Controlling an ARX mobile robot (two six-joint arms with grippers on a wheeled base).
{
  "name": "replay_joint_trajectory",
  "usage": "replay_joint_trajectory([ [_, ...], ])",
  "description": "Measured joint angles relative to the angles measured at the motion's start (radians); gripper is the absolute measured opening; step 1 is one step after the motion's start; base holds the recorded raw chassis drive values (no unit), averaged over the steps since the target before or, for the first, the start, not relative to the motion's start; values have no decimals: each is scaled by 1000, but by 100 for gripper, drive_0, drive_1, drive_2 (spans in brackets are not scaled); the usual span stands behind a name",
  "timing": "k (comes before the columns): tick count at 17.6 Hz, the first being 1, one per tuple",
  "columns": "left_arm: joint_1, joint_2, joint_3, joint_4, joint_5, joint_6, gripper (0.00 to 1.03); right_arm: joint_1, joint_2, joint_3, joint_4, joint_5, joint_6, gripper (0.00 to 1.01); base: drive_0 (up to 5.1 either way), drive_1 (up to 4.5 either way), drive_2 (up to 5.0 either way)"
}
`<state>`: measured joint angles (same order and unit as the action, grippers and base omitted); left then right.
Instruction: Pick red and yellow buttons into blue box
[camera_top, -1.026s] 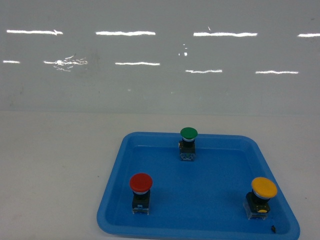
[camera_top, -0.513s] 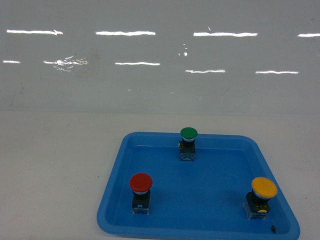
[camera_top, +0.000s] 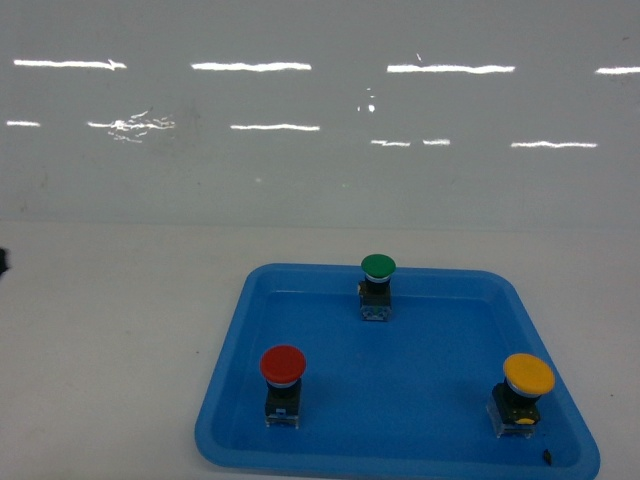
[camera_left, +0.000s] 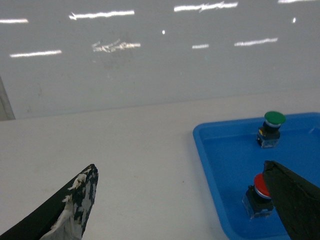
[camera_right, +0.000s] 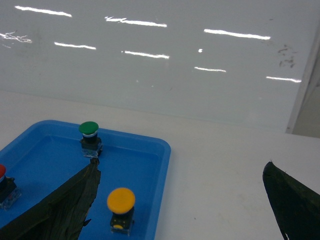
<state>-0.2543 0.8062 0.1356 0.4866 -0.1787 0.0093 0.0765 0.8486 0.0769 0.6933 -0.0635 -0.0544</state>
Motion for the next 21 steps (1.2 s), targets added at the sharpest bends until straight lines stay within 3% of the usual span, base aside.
replay_joint_trajectory([
  [2,-66,208,114,25,-39,18,98,20,236,105,85,-32,-15,98,0,0,0],
  [4,-98,349,213,44,-44,47,98,51,402,200,58,-55,-22,98,0,0,0],
  [5,-106,485,336,45,-68,75,98,106,568,320,-29,-95,-21,98,0,0,0],
  [6,-111,521,365,27,-64,78,98,132,604,356,-48,-100,-21,98,0,0,0],
  [8,-118,548,357,25,-74,87,98,169,601,370,-25,-66,-21,98,0,0,0],
  [15,-119,546,355,30,-77,97,98,165,600,368,-20,-40,-26,98,0,0,0],
  [19,-120,546,355,30,-77,97,98,142,748,404,-36,-75,-37,98,0,0,0],
  [21,-120,546,355,31,-77,97,98,131,814,476,-71,-105,-66,98,0,0,0],
])
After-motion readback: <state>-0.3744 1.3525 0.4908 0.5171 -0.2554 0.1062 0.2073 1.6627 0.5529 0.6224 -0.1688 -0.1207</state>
